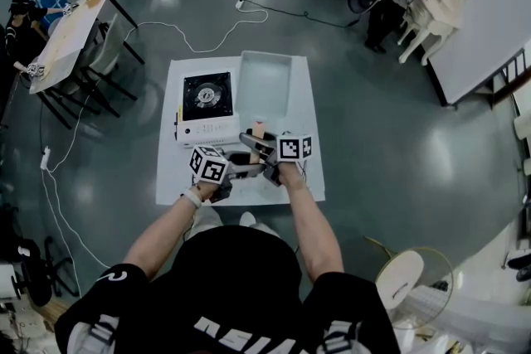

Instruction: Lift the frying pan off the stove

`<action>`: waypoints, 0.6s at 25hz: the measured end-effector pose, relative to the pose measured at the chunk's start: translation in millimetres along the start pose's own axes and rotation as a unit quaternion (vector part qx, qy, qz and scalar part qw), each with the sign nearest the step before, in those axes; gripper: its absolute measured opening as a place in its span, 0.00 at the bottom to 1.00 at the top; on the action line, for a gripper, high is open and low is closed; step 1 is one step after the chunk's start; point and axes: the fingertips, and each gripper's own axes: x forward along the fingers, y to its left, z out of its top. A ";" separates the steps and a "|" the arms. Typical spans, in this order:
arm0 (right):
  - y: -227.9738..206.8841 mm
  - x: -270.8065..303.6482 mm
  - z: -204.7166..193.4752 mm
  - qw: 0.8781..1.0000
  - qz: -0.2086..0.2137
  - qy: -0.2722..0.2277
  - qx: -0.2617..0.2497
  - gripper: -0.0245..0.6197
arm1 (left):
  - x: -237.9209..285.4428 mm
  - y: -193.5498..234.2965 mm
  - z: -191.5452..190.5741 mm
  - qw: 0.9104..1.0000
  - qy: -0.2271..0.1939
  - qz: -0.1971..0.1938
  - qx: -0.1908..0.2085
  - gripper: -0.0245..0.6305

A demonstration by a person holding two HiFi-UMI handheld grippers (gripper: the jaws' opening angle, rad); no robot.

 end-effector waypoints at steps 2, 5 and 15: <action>0.4 -1.8 -0.9 1.000 0.000 0.000 0.001 0.35 | 1.6 -1.1 -1.0 1.000 -0.001 0.000 -0.001 0.32; -0.4 -4.3 -2.5 1.000 -0.002 0.001 0.001 0.35 | 3.6 -2.5 -2.9 1.000 0.002 -0.001 -0.002 0.32; -1.2 -1.6 -1.9 1.000 -0.007 0.000 0.008 0.35 | 0.2 0.6 -2.1 1.000 0.005 0.000 -0.004 0.31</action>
